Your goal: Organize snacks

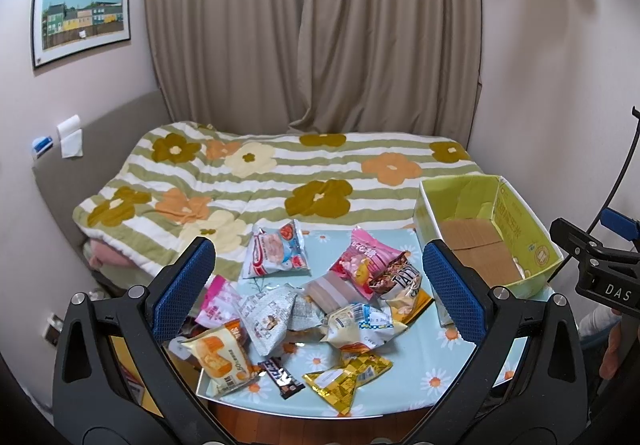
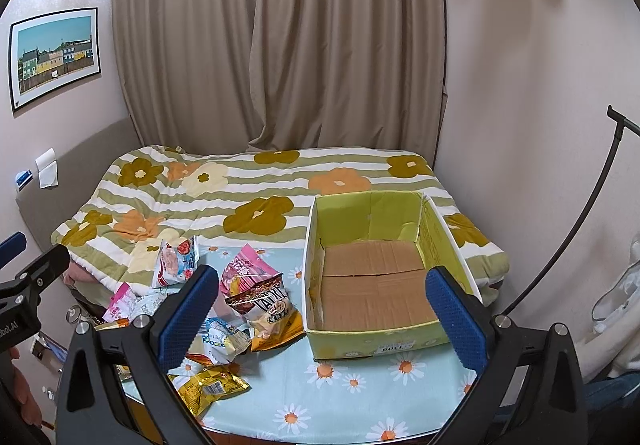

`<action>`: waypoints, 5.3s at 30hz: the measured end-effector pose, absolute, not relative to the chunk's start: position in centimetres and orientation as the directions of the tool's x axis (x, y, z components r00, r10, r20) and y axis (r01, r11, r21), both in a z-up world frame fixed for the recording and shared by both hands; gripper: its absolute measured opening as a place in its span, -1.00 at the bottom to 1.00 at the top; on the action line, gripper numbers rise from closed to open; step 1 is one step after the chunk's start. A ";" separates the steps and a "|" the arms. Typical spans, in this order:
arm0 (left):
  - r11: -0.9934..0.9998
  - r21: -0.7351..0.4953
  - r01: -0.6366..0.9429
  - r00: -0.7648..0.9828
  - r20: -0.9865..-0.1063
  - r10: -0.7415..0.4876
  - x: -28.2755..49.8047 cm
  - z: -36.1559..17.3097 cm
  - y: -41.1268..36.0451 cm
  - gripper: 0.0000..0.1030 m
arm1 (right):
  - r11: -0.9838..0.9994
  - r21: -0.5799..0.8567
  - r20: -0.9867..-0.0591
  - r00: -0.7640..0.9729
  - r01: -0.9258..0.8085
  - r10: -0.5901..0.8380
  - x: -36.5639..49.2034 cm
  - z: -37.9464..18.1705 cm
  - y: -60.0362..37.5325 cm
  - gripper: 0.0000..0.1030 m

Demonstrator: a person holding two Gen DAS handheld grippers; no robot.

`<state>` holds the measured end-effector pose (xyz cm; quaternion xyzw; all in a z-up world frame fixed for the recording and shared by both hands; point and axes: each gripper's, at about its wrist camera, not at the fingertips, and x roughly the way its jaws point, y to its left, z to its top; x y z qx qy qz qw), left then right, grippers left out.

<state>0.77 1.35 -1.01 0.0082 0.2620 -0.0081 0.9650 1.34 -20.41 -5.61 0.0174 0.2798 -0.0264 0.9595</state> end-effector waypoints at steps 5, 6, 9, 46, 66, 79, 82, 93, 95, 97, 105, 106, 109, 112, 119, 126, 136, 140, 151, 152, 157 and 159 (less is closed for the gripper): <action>1.000 0.013 0.020 0.863 -0.505 -0.010 0.8 -1.0 1.2 1.00 | 0.998 0.020 -0.539 0.841 0.061 -0.040 1.3 -5.6 -20.4 1.00; 1.000 0.013 0.020 0.863 -0.505 -0.010 0.8 -1.0 1.3 1.00 | 0.998 0.020 -0.539 0.841 0.061 -0.041 1.4 -5.6 -20.5 1.00; 1.000 0.012 0.018 0.863 -0.505 -0.009 0.8 -1.0 1.3 1.00 | 0.998 0.020 -0.539 0.841 0.061 -0.040 1.4 -5.6 -20.5 1.00; 0.987 0.055 0.154 0.661 -0.748 -0.061 5.4 -10.0 5.9 0.99 | 0.945 0.324 -0.735 0.620 -0.037 0.276 6.3 -15.5 -16.2 1.00; 0.813 0.035 0.582 0.310 -0.933 -0.181 19.9 -22.7 8.3 0.99 | 0.772 0.515 -0.829 0.445 0.372 0.339 12.2 -26.8 -10.3 1.00; 0.755 -0.103 0.648 0.114 -0.967 -0.230 21.6 -27.3 6.8 0.72 | 0.688 0.577 -0.809 0.424 0.440 0.408 14.8 -30.1 -10.6 1.00; 0.744 -0.136 0.655 0.086 -0.964 -0.252 21.5 -27.4 6.5 0.55 | 0.692 0.572 -0.813 0.415 0.441 0.408 15.2 -30.5 -10.4 1.00; 0.754 -0.183 0.630 0.089 -0.948 -0.304 21.5 -26.1 6.8 0.33 | 0.666 0.595 -0.801 0.406 0.450 0.441 14.8 -31.1 -10.8 0.63; 0.758 -0.188 0.625 0.093 -0.946 -0.311 21.3 -25.7 6.9 0.32 | 0.676 0.586 -0.807 0.403 0.447 0.433 14.8 -30.8 -10.7 0.57; 0.762 -0.189 0.620 0.099 -0.944 -0.315 21.1 -25.4 7.0 0.32 | 0.678 0.592 -0.802 0.406 0.436 0.439 14.6 -30.6 -10.6 0.43; 0.783 -0.201 0.589 0.150 -0.925 -0.350 19.9 -22.5 8.3 0.32 | 0.707 0.601 -0.788 0.428 0.374 0.443 14.4 -27.6 -9.7 0.36; 0.786 -0.202 0.584 0.162 -0.920 -0.357 19.8 -21.9 8.6 0.32 | 0.714 0.601 -0.785 0.431 0.359 0.445 14.4 -27.1 -9.5 0.36; 0.795 -0.203 0.572 0.199 -0.906 -0.374 19.8 -20.1 9.2 0.32 | 0.745 0.591 -0.782 0.448 0.311 0.433 14.3 -25.1 -9.0 0.36; 0.806 -0.199 0.557 0.247 -0.887 -0.390 20.0 -17.9 9.8 0.32 | 0.755 0.598 -0.765 0.472 0.269 0.438 14.2 -23.4 -8.7 0.36; 0.838 -0.155 0.523 0.353 -0.855 -0.379 20.5 -13.8 8.7 0.32 | 0.809 0.565 -0.736 0.543 0.164 0.404 13.5 -18.5 -10.3 0.36; 0.862 -0.141 0.486 0.451 -0.805 -0.386 20.6 -10.3 2.8 0.33 | 0.881 0.468 -0.714 0.617 0.067 0.332 13.7 -14.3 -16.5 0.36; 0.880 -0.189 0.437 0.492 -0.769 -0.409 21.6 -8.9 -12.1 0.33 | 0.952 0.304 -0.729 0.648 0.018 0.221 14.4 -11.9 -29.7 0.36; 0.883 -0.187 0.430 0.480 -0.781 -0.400 22.0 -9.6 -18.0 0.33 | 0.971 0.236 -0.748 0.642 0.020 0.169 15.1 -11.9 -33.5 0.36; 0.863 -0.123 0.491 0.376 -0.863 -0.337 24.6 -15.0 -26.1 0.33 | 0.968 0.234 -0.790 0.598 0.091 0.135 16.0 -14.4 -39.1 0.36; 0.857 -0.113 0.502 0.364 -0.871 -0.328 25.0 -15.7 -26.6 0.33 | 0.966 0.236 -0.794 0.594 0.102 0.131 16.0 -14.7 -39.3 0.36; 0.842 -0.083 0.533 0.327 -0.898 -0.295 25.8 -18.0 -27.9 0.40 | 0.961 0.242 -0.816 0.564 0.136 0.126 16.5 -16.0 -39.8 0.36; 0.832 -0.083 0.549 0.314 -0.902 -0.297 25.8 -18.6 -28.3 0.81 | 0.958 0.246 -0.821 0.558 0.148 0.124 16.6 -16.2 -40.0 0.36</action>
